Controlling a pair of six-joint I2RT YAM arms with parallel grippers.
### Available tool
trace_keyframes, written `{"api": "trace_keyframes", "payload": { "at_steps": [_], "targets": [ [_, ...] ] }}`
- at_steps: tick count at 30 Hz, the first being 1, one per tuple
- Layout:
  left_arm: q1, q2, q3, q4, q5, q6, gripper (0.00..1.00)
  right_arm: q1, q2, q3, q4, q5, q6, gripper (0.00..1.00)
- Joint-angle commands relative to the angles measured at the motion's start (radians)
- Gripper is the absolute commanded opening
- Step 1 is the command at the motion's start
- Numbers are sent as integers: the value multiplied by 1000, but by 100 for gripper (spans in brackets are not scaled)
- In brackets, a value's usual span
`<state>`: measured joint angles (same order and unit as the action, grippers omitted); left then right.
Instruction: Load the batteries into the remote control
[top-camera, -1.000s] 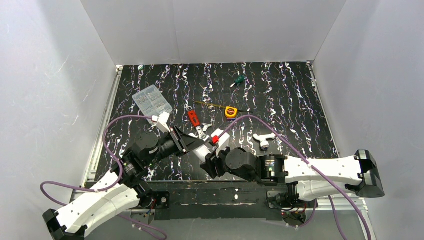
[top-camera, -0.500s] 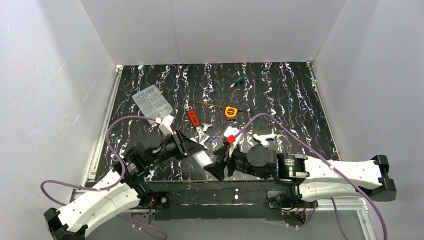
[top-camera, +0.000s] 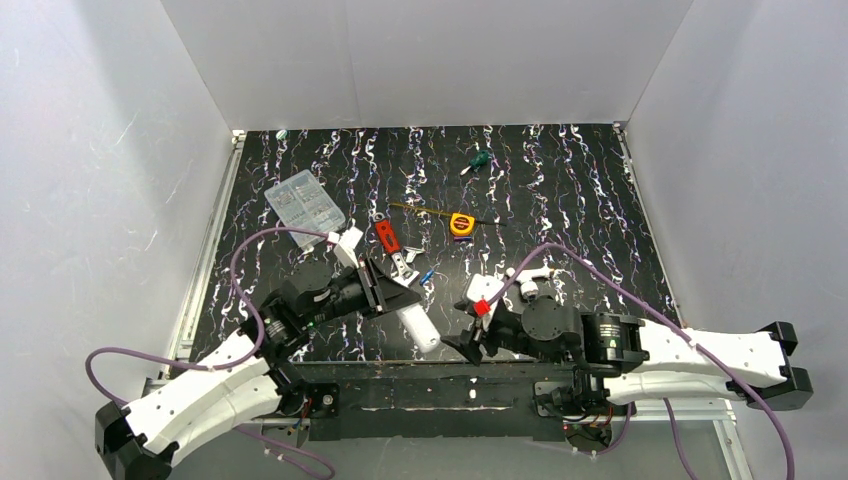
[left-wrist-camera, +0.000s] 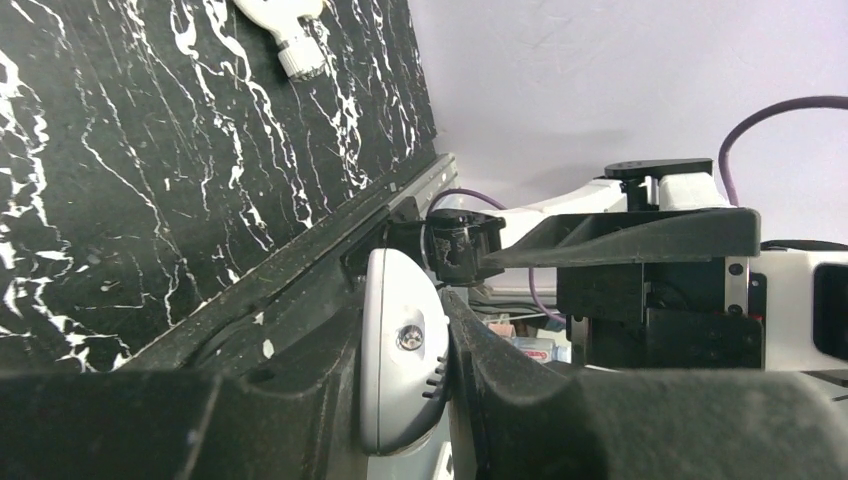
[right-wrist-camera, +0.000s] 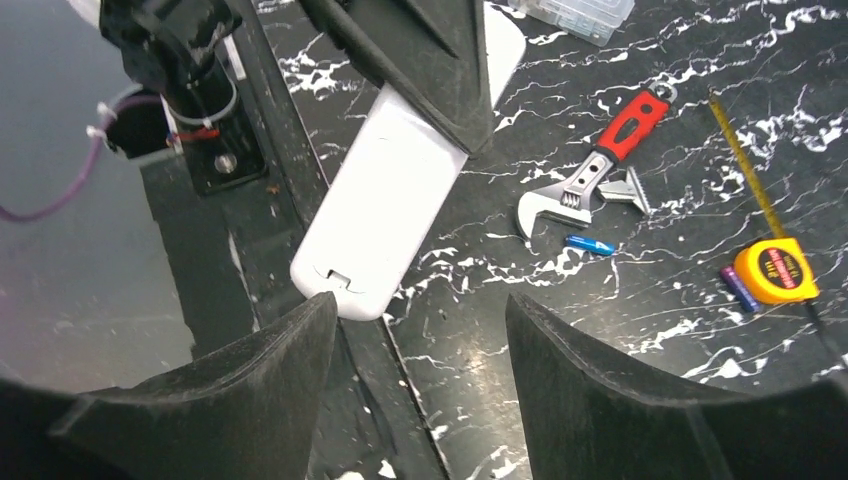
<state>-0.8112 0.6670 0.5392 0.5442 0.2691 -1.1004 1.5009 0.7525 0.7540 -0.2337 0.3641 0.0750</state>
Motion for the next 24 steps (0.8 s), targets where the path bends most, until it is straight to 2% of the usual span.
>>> {"api": "trace_keyframes", "payload": {
  "at_steps": [1,5,12,18,24],
  "targets": [
    [0,42,-31,189,93,-48,0,4,-48,-7,-71,-58,-161,69],
    [0,58,-53,237,97,-64,0,4,-79,12,-128,-128,-233,67],
    [1,81,-48,263,115,-72,0,4,-113,5,-148,-235,-382,56],
    [1,107,-42,314,142,-105,0,4,-117,3,-86,-259,-485,52],
    [1,111,-44,323,136,-121,0,4,-81,23,-65,-276,-577,44]
  ]
}}
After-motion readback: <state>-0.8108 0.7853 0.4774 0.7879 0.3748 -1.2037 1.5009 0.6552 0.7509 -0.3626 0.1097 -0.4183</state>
